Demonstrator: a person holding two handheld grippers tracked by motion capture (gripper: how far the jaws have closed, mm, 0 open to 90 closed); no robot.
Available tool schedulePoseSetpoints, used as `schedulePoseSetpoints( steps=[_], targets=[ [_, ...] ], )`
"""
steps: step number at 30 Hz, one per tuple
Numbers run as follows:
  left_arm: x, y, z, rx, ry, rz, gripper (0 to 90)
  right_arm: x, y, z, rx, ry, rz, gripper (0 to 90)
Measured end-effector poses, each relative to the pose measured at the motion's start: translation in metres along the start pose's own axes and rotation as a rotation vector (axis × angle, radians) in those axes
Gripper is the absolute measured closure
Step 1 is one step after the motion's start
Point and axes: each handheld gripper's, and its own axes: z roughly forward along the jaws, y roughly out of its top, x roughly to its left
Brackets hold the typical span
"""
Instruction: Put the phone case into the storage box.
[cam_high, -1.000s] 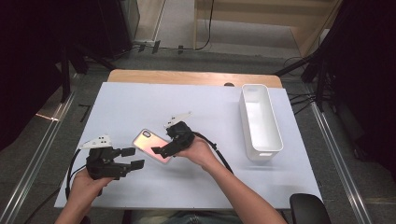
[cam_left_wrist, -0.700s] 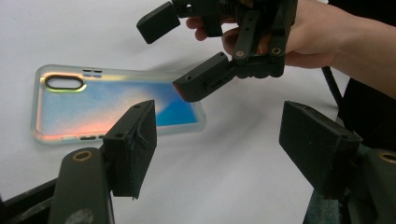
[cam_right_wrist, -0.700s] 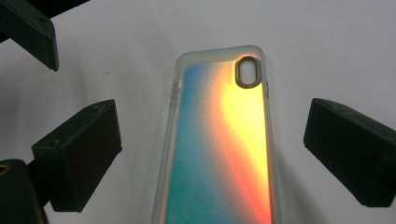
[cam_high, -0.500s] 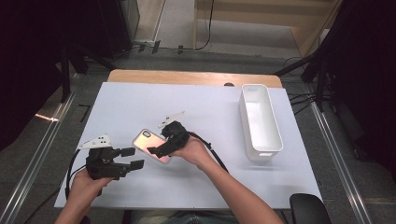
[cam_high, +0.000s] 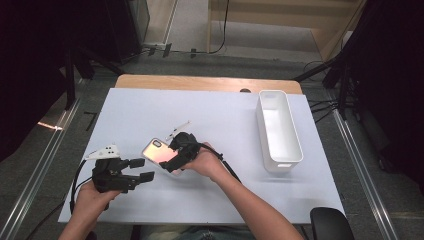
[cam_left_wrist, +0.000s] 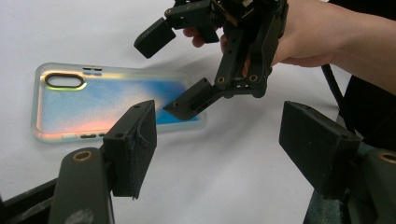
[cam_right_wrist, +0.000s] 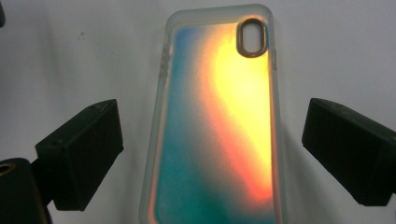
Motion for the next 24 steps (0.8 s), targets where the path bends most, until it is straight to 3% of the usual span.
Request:
schedulePoseSetpoints(
  steps=[17, 24],
  targets=[
    [0.0, -0.0001, -0.0004, 0.002, 0.003, -0.001, 27.4, 0.0025, -0.0035, 0.0087, 0.094, -0.025, -0.005, 4.0],
    [-0.0002, -0.0002, -0.0001, 0.005, 0.008, 0.003, 27.4, 0.004, -0.0029, 0.0096, 0.112, -0.039, -0.016, 9.3]
  ],
)
